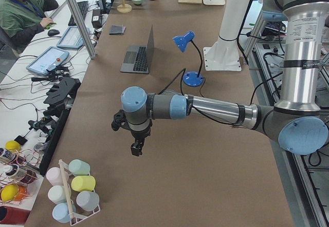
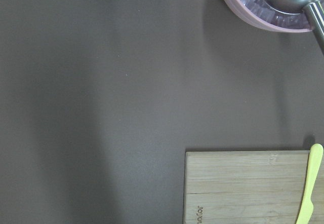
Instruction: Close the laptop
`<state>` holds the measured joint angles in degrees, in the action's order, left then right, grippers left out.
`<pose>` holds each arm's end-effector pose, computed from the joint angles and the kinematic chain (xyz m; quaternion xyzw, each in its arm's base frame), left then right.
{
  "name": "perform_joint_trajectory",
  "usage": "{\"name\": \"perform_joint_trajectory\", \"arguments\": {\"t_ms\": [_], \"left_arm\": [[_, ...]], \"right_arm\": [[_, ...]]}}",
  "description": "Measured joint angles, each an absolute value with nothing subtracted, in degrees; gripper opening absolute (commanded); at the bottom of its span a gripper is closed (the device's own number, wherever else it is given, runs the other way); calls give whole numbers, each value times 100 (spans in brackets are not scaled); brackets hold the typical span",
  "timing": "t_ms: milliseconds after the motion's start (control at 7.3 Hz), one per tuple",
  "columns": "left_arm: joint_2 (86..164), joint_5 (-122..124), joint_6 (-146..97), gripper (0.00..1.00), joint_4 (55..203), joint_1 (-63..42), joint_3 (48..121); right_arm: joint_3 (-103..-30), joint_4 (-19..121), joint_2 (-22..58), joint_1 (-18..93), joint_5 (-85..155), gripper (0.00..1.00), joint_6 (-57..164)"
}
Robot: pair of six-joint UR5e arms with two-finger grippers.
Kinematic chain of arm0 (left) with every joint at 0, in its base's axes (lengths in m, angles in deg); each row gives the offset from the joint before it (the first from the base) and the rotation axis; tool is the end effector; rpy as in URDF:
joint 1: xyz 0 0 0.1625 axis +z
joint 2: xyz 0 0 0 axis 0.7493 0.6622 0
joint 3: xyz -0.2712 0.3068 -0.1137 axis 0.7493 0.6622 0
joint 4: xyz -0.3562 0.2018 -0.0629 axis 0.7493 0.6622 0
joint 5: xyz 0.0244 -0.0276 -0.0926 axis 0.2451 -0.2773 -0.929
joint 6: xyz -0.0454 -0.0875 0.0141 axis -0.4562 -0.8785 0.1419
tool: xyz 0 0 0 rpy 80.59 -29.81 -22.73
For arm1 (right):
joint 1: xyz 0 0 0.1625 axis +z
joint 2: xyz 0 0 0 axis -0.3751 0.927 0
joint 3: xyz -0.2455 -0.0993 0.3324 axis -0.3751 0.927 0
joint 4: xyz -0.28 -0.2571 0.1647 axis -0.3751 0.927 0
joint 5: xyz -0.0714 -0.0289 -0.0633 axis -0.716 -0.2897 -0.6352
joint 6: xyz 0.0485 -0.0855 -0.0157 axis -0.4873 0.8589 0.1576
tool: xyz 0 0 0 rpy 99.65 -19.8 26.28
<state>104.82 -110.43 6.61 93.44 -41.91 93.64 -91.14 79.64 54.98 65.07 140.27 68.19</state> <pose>-0.0691 -0.4813 0.5970 0.0556 0.3621 0.1310 0.9212 0.0531 -0.3615 0.5778 -0.0468 -0.3278 0.0029 0.9436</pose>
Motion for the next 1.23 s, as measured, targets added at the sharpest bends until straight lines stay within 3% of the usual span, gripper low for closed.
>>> {"name": "perform_joint_trajectory", "arguments": {"t_ms": [1233], "left_arm": [[10529, -11052, 642, 99, 9336, -4064, 9582]], "right_arm": [[-9211, 7970, 5403, 6221, 13665, 100, 6809]]}}
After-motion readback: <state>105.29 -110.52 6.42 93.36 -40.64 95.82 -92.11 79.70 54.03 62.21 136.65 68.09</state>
